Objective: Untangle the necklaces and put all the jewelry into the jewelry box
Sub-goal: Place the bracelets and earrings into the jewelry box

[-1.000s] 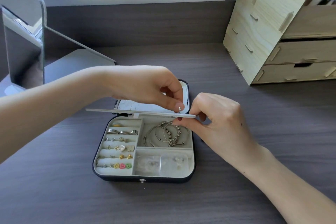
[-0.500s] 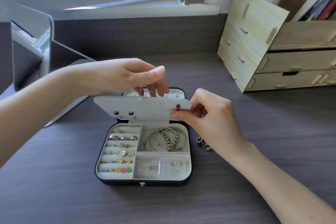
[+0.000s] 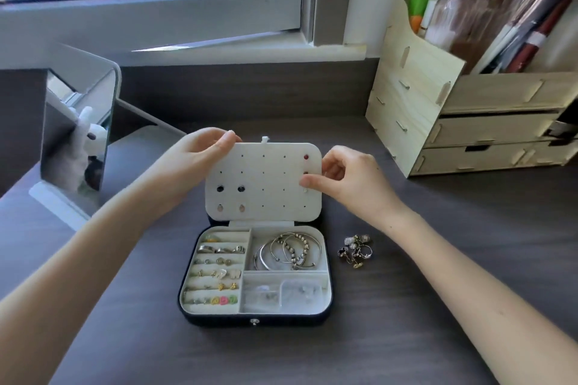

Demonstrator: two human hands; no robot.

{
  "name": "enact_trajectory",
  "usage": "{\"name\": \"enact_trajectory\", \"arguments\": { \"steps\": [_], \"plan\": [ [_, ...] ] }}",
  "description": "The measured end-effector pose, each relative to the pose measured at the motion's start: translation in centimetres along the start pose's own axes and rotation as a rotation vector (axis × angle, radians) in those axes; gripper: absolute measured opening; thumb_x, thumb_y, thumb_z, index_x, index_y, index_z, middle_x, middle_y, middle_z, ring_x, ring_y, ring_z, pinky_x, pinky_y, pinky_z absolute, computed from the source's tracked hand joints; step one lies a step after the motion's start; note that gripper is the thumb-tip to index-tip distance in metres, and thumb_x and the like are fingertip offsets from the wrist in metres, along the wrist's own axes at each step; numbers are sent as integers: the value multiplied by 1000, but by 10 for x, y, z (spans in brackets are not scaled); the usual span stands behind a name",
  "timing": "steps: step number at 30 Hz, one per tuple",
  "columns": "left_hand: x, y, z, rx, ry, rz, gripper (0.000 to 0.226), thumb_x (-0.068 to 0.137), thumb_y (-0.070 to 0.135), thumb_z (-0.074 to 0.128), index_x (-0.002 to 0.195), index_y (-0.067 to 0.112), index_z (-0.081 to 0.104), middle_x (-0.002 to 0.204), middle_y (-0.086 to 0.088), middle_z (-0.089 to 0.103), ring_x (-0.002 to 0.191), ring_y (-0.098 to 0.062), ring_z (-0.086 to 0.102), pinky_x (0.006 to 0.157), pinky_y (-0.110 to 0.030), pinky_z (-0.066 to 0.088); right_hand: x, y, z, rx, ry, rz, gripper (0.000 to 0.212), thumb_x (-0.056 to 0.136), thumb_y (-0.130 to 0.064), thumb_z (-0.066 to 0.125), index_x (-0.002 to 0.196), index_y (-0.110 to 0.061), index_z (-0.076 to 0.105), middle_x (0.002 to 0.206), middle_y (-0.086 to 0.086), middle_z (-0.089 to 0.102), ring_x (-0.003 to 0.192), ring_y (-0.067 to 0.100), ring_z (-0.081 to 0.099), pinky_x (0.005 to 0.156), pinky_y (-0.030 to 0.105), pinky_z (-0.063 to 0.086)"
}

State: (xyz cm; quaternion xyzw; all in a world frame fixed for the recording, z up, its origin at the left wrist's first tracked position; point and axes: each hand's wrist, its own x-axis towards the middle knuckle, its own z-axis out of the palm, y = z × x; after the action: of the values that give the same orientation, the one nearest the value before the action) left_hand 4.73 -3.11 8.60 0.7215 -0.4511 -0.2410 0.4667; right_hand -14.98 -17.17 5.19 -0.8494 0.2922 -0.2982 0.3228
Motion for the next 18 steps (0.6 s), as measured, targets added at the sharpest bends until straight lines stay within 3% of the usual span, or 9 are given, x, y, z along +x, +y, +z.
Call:
{"name": "enact_trajectory", "arguments": {
  "steps": [4,6,11,15,18],
  "plan": [
    [0,-16,6,-70,98,-38,28,94,39,50,115,22,59,109,2,64,101,-12,58,86,-34,47,-11,11,-19,-68,34,26,24,81,-39,68,74,-17,65,70,-4,65,66,8,56,67,30,46],
    [-1,-23,8,-66,122,-39,26,94,37,51,116,25,57,112,4,62,107,-12,56,88,-33,46,-23,18,-31,-170,-62,33,14,83,-30,69,73,-20,68,71,-6,66,67,8,57,68,29,46],
    [-5,-29,17,-29,188,-9,23,94,33,52,116,25,56,105,12,59,96,3,52,72,-16,40,-52,24,-40,-363,-305,-35,7,83,-28,70,88,-29,74,80,-12,61,77,6,50,68,10,33],
    [-6,-27,18,-24,200,4,24,95,33,52,117,25,56,106,11,58,96,1,52,69,-15,38,-55,23,-34,-458,-334,-104,7,84,-31,69,90,-32,73,76,-16,53,78,5,43,70,17,34],
    [-6,-26,19,-20,187,-5,26,95,32,52,119,25,55,111,6,58,100,-6,52,69,-16,39,-54,22,-30,-480,-361,-100,3,85,-27,67,85,-28,70,75,-15,52,75,0,41,68,14,31]
  ]
}}
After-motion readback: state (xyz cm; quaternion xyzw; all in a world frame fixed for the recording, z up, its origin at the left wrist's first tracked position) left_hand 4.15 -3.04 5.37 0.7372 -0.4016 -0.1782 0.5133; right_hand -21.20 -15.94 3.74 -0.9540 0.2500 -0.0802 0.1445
